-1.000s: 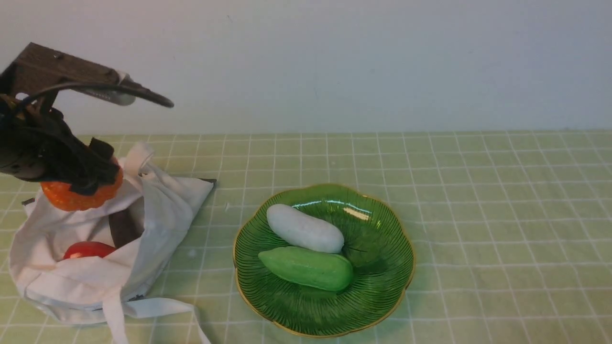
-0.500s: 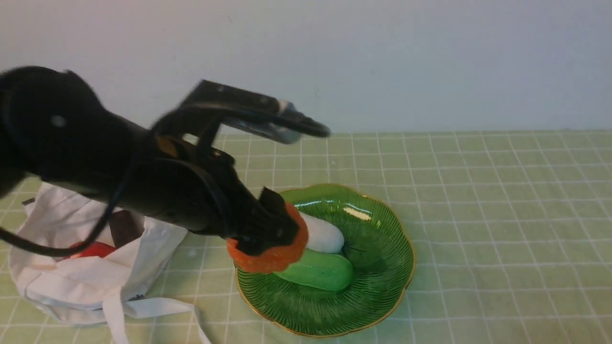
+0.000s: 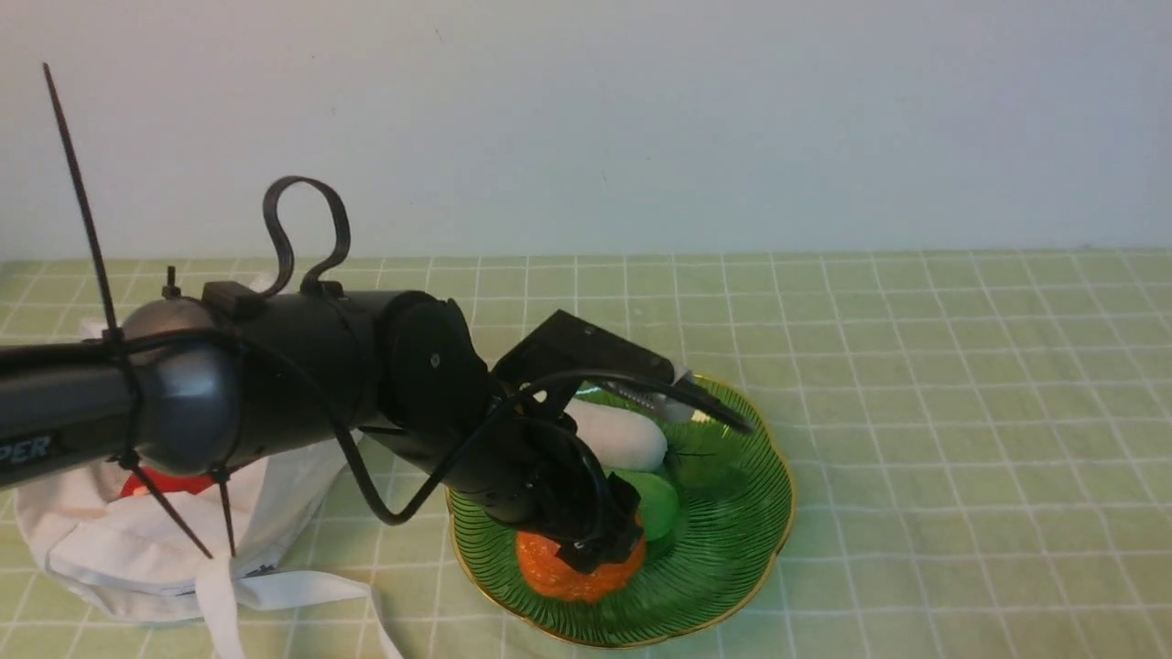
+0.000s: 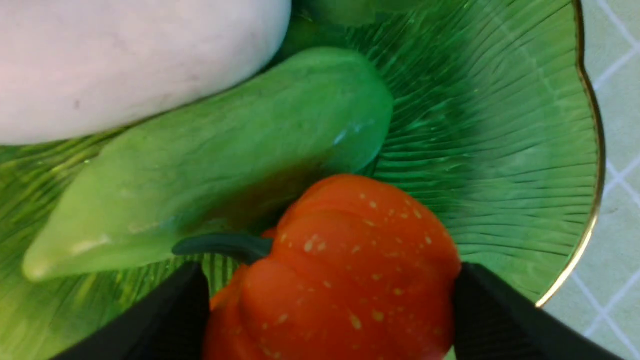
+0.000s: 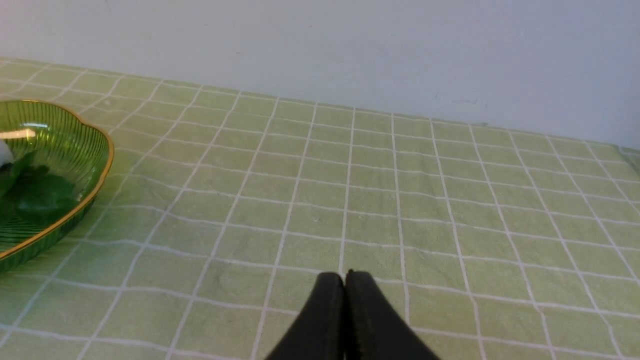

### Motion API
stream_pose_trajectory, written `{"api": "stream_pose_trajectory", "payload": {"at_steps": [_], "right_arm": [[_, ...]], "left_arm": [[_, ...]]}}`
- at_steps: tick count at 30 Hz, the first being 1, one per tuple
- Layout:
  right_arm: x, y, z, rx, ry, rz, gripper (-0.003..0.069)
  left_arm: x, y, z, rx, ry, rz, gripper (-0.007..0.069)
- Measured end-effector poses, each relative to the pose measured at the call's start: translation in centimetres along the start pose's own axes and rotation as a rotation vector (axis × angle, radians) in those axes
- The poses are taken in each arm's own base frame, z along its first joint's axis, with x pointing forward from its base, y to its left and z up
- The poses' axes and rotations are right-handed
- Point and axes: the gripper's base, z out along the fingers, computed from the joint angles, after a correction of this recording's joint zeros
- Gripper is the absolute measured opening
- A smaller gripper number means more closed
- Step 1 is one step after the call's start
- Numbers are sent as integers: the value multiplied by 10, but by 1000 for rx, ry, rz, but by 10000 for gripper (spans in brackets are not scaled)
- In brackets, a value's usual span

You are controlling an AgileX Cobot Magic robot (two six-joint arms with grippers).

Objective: Take vegetables from bag on green coffee tablecloth place on plate.

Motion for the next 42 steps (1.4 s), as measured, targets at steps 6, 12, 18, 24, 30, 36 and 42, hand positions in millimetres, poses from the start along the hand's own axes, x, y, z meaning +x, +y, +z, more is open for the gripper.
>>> {"api": "stream_pose_trajectory", "payload": {"at_steps": [6, 12, 18, 24, 30, 36, 42], "right_arm": [[0, 0, 0, 0, 0, 0, -15], [0, 0, 0, 0, 0, 0, -15], [0, 0, 0, 0, 0, 0, -15], [0, 0, 0, 0, 0, 0, -15], [0, 0, 0, 0, 0, 0, -15], [0, 0, 0, 0, 0, 0, -15], [0, 0, 0, 0, 0, 0, -15]], "left_arm": [[-7, 0, -3, 0, -15, -19, 623], [-25, -7, -25, 17, -68, -2, 682], [-33, -12, -63, 30, -83, 9, 567], [-32, -17, -132, -35, -218, 9, 229], [-3, -32, -233, -111, -474, 11, 2], [56, -45, -293, -118, -706, 12, -5], [116, -52, -304, -60, -818, -11, -5]]}}
